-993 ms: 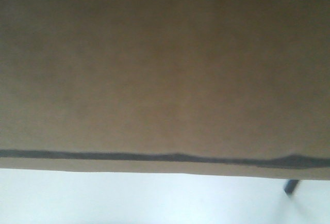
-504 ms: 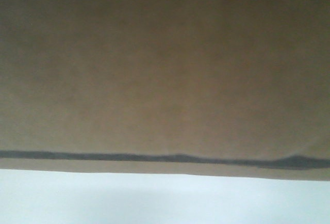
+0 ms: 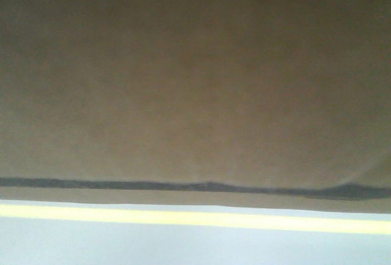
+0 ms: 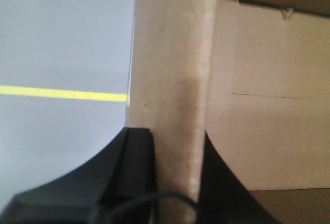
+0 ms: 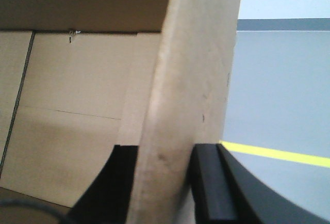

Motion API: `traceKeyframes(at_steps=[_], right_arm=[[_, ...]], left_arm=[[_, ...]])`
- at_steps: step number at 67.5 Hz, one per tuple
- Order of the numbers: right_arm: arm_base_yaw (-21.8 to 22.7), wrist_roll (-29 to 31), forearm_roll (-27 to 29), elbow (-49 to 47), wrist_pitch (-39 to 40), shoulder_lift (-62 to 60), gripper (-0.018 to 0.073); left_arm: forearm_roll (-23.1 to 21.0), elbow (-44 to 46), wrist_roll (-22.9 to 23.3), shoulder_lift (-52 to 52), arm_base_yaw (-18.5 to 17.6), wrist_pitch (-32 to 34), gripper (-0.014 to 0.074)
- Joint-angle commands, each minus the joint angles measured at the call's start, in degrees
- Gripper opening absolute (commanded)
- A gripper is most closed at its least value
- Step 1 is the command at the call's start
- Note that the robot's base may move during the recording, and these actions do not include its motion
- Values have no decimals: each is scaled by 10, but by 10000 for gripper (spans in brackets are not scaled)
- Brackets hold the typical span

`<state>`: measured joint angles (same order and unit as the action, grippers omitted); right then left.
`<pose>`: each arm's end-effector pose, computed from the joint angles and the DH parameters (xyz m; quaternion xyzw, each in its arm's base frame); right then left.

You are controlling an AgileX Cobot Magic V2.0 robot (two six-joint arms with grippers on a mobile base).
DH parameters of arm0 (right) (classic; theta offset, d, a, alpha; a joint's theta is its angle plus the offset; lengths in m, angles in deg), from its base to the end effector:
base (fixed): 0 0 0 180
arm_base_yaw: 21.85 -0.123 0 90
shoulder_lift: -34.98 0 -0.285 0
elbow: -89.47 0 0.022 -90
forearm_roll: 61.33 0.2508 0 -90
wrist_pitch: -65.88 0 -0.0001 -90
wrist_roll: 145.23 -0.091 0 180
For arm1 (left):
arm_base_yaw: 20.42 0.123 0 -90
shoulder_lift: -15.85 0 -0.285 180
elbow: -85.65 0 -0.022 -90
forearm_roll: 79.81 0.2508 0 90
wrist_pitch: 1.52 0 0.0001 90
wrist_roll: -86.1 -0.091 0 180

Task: Grab box from left shelf to table start
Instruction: 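Hold the box with both grippers while the base drives to the table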

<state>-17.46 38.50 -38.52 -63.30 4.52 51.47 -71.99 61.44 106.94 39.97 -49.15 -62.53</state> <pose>-0.0301 0.0334 0.3809 -0.0258 0.7783 0.1527 0.6085 0.0034 0.0105 0.3930 0.0485 0.8125 -0.1803 0.5522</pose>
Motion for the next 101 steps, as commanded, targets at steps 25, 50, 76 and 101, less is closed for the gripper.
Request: traceKeyframes(at_steps=[25, 50, 76, 101], right_arm=[[3, 5, -21, -12, 77, 13, 57], [3, 5, -21, -12, 77, 13, 57], [3, 5, -21, -12, 76, 13, 57], [4, 5, -21, -12, 77, 14, 57]], left_arm=[[-33, 26, 23, 2, -4, 118, -92], [-33, 26, 23, 2, -4, 118, -92], [-33, 26, 23, 2, -4, 118, -92], [-33, 26, 23, 2, -4, 118, -92]])
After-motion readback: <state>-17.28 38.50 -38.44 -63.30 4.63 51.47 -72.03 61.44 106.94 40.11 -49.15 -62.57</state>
